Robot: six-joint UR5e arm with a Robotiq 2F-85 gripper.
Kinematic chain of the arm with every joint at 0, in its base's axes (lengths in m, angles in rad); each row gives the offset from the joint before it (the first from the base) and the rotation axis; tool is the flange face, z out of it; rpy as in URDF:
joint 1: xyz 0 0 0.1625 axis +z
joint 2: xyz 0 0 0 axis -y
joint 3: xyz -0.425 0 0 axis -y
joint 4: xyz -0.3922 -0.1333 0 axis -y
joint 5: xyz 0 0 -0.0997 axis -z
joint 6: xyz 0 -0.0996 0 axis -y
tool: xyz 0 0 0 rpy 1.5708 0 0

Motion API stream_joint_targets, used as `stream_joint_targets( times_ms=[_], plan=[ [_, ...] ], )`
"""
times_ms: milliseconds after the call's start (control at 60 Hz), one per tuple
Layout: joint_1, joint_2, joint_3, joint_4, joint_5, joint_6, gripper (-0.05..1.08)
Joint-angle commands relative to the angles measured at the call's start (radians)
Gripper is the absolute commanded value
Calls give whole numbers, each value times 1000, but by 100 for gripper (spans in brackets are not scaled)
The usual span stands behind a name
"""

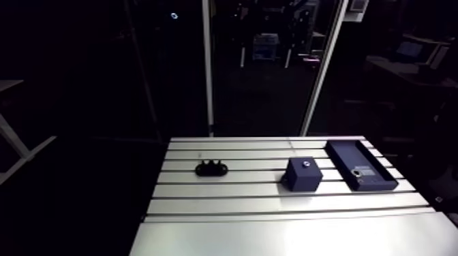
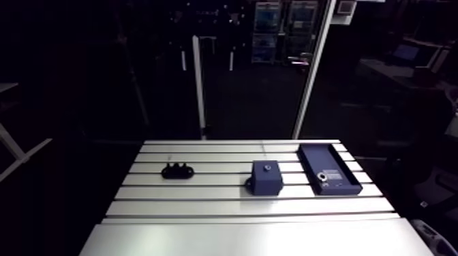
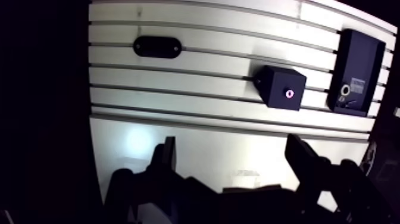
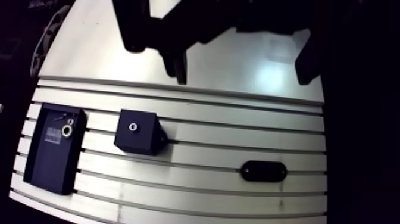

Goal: Pick up the M10 bolt and insert it into the hole until fully seated.

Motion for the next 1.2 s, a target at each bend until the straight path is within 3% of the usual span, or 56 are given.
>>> stream_joint_targets(
  times_ms=[17, 100, 217, 767, 1200],
  plan=[
    [0, -9, 3, 3, 0, 0, 1],
    [3, -9, 2, 18, -6, 0, 1],
    [5, -12, 4, 15, -38, -7, 1],
    [2, -31, 50, 9, -49, -8, 1],
    [-3, -32, 68, 6, -45, -8, 1]
  ],
)
